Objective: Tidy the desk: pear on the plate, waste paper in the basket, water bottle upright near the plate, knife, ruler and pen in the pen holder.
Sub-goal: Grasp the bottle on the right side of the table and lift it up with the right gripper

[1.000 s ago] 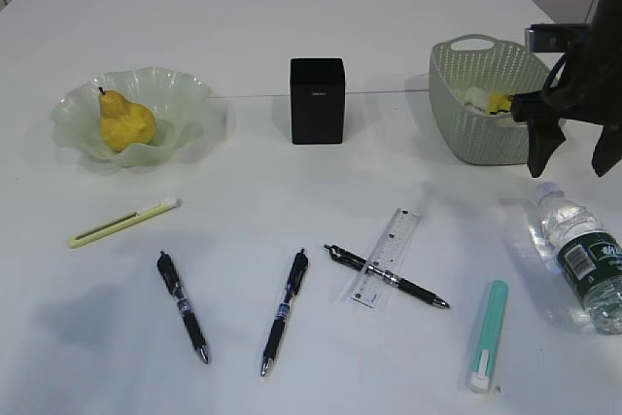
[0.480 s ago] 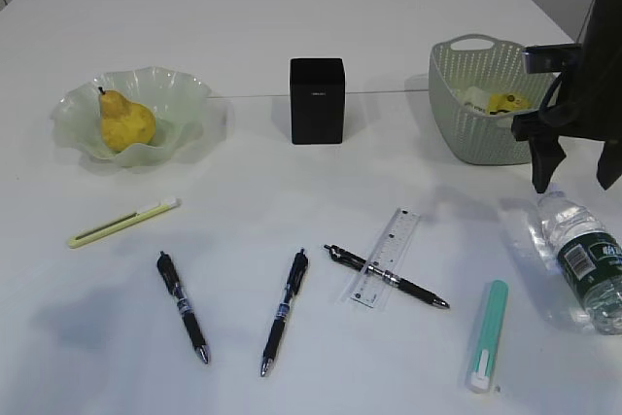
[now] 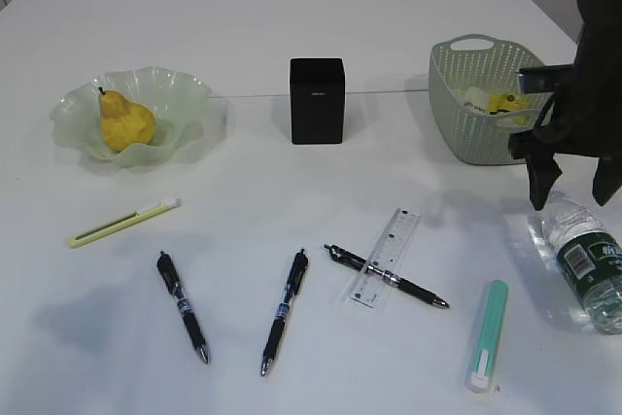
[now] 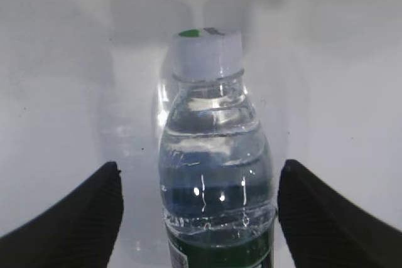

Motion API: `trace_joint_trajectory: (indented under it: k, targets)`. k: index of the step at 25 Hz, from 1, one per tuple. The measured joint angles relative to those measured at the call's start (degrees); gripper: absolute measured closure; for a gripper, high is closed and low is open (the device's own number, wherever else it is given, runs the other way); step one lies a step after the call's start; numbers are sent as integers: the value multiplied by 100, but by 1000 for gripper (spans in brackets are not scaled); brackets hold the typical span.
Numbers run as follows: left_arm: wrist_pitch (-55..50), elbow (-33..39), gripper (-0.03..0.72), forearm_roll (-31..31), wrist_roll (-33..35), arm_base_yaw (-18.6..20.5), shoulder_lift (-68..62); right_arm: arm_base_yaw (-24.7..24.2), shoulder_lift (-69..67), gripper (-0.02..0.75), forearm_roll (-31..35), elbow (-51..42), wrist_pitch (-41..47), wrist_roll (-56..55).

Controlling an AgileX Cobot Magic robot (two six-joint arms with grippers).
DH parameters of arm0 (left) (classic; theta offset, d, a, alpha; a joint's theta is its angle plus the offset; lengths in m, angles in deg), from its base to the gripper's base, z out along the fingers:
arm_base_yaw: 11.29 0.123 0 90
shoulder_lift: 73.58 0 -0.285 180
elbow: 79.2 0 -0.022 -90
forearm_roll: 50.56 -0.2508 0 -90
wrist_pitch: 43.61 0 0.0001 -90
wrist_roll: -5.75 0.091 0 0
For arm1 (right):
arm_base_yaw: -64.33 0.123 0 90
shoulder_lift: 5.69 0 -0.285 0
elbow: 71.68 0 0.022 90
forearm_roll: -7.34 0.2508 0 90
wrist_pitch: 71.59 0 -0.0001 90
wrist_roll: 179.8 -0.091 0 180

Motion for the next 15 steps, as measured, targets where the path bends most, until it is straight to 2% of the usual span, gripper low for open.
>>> trace_joint_trajectory:
  k: [15]
  targets:
    - [0,0,449,0,0,0,0,-47,-229,143,30,0,-23,190]
